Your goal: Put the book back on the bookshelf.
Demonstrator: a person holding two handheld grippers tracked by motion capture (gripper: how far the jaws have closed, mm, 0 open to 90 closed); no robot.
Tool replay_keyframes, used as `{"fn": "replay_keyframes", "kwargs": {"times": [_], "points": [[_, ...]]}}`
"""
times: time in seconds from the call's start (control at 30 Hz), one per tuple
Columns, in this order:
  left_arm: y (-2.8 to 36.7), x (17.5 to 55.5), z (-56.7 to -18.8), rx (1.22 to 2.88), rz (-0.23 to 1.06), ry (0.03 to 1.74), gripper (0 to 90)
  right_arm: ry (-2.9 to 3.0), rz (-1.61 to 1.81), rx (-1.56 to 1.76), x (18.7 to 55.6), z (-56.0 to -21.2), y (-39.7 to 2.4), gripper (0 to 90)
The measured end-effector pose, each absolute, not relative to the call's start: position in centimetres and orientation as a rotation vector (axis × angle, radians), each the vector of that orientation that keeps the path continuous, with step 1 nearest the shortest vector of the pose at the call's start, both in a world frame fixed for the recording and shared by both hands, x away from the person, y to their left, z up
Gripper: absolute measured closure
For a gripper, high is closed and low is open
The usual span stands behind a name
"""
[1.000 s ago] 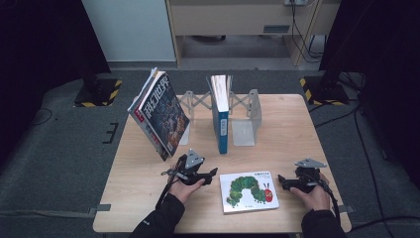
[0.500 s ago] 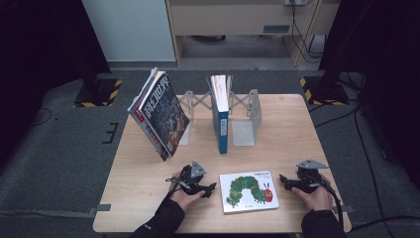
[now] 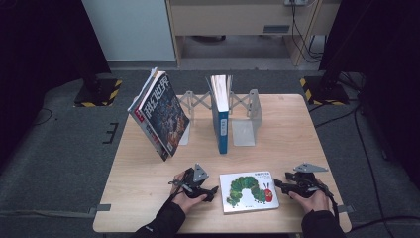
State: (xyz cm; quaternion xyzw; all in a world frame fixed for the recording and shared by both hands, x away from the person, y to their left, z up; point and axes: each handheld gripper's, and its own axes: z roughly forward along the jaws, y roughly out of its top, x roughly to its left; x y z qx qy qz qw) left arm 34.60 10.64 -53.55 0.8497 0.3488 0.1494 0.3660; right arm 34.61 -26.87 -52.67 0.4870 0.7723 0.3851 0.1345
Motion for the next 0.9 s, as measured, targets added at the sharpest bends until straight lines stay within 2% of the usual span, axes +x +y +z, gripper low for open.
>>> {"fn": "replay_keyframes", "kwargs": {"times": [0.13, 0.3, 0.47, 0.8, 0.9], "points": [[10.6, 34.6, -53.6, 2.184, 0.383, 0.9, 16.0, 2.251, 1.157, 1.43, 34.2, -52.5, -26.4, 42.4], [10.5, 34.5, -53.6, 2.218, 0.367, 0.892, 4.2, 2.271, 1.174, 1.424, 33.8, -52.6, -26.1, 46.3], [10.6, 34.3, -53.7, 2.211, 0.37, 0.931, 1.2, 2.278, 1.175, 1.446, 33.6, -52.8, -25.8, 47.1], [10.4, 34.1, -53.7, 2.197, 0.384, 0.964, 1.4, 2.273, 1.256, 1.474, 33.5, -52.9, -25.1, 49.5], [10.2, 34.0, -53.6, 2.188, 0.389, 0.962, 5.2, 2.277, 1.266, 1.488, 33.6, -53.1, -24.9, 50.1]]}}
